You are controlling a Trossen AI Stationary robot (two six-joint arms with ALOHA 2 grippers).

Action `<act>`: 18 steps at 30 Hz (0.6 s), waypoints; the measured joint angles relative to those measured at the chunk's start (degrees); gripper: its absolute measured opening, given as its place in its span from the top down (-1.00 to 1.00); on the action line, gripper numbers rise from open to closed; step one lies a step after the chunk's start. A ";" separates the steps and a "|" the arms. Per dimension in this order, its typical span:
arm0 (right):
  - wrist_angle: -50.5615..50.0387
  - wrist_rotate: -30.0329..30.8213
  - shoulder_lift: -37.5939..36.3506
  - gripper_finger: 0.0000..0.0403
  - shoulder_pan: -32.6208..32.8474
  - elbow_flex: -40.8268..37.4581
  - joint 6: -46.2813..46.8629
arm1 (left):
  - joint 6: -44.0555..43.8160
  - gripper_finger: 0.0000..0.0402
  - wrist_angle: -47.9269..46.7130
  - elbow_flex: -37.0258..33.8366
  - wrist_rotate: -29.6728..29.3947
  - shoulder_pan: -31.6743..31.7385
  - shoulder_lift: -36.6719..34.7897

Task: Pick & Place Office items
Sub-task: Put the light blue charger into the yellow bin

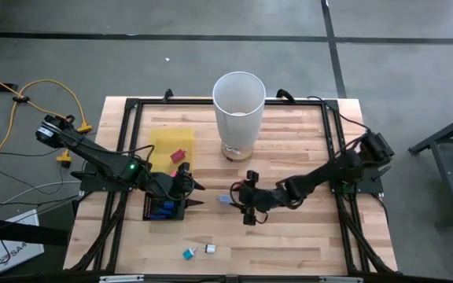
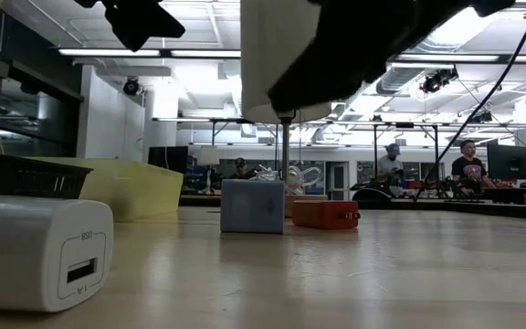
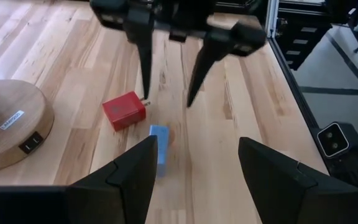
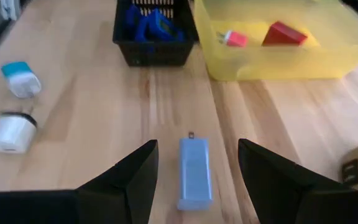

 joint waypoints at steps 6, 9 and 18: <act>0.47 1.25 3.82 -0.03 -0.41 -0.15 0.12 | 0.01 -0.09 -0.22 -0.02 0.34 -0.02 0.02; 1.25 0.90 5.08 -0.03 -0.99 0.00 1.54 | 0.02 -0.09 -0.36 -0.02 0.34 -0.02 0.02; 2.85 -0.41 7.96 -0.03 -1.42 -0.07 2.99 | 0.24 -0.09 -0.89 -0.02 0.34 -0.02 0.02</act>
